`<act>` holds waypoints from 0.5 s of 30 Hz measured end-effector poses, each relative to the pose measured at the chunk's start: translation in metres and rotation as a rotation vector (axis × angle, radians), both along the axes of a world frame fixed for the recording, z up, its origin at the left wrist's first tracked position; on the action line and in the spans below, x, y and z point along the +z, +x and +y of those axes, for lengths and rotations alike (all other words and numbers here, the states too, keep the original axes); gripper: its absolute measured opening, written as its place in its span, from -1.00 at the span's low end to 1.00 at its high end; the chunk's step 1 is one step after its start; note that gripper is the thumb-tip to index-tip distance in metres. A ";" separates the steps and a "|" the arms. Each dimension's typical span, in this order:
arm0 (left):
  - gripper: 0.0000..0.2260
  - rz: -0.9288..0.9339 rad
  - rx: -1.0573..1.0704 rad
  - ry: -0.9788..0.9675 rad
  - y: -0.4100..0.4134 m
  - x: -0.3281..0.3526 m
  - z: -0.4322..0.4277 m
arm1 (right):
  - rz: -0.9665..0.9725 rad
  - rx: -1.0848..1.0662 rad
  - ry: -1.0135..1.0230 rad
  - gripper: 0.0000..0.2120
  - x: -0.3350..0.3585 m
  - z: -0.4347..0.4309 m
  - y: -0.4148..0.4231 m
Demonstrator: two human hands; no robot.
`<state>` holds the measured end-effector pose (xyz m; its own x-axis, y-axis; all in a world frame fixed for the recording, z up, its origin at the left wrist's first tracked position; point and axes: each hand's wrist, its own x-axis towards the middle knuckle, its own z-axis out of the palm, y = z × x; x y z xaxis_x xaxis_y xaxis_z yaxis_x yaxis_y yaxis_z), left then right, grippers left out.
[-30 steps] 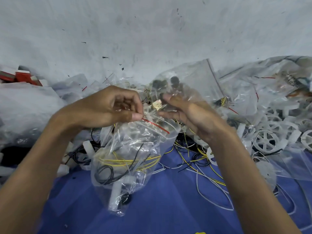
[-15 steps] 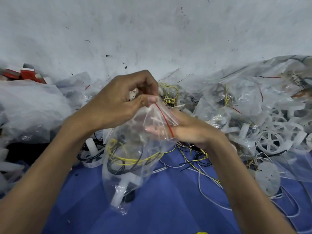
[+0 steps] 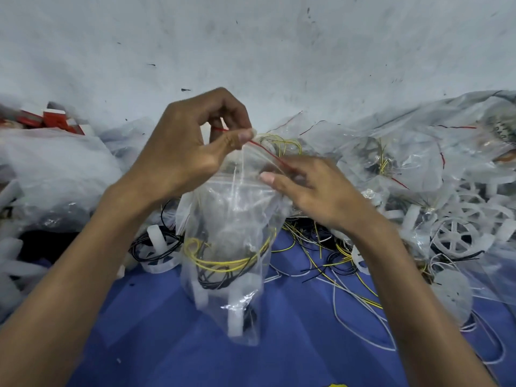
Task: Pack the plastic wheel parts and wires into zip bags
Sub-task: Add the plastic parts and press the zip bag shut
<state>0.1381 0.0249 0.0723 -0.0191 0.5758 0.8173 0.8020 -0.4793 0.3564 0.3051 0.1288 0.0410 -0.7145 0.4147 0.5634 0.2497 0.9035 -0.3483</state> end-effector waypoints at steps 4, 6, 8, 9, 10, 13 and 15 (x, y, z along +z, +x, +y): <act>-0.84 0.026 -0.055 -0.192 -0.015 -0.005 0.000 | -0.010 0.177 -0.158 -0.82 -0.001 0.003 0.000; -0.69 0.047 -0.073 -0.398 -0.025 -0.016 0.006 | 0.105 0.344 -0.286 -0.84 -0.001 -0.001 0.001; -0.34 -0.116 -0.149 -0.570 -0.032 -0.023 0.010 | 0.199 0.447 -0.413 -0.85 0.000 -0.003 0.001; -0.17 -0.243 -0.184 -0.620 -0.035 -0.023 0.011 | 0.205 0.459 -0.481 -0.85 0.001 -0.002 0.002; -0.13 -0.331 -0.225 -0.634 -0.040 -0.024 0.011 | 0.191 0.440 -0.526 -0.83 0.000 0.001 0.003; -0.63 -0.291 -0.257 -0.614 -0.049 -0.026 0.012 | 0.148 0.298 -0.542 -0.78 -0.001 0.010 0.011; -0.71 -0.228 -0.209 -0.573 -0.051 -0.030 0.014 | 0.124 0.196 -0.467 -0.84 -0.003 0.019 0.015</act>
<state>0.0868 0.0387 0.0419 0.0037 0.9296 0.3686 0.5866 -0.3006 0.7520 0.3202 0.1474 0.0375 -0.7434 0.5076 0.4355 0.0228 0.6701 -0.7419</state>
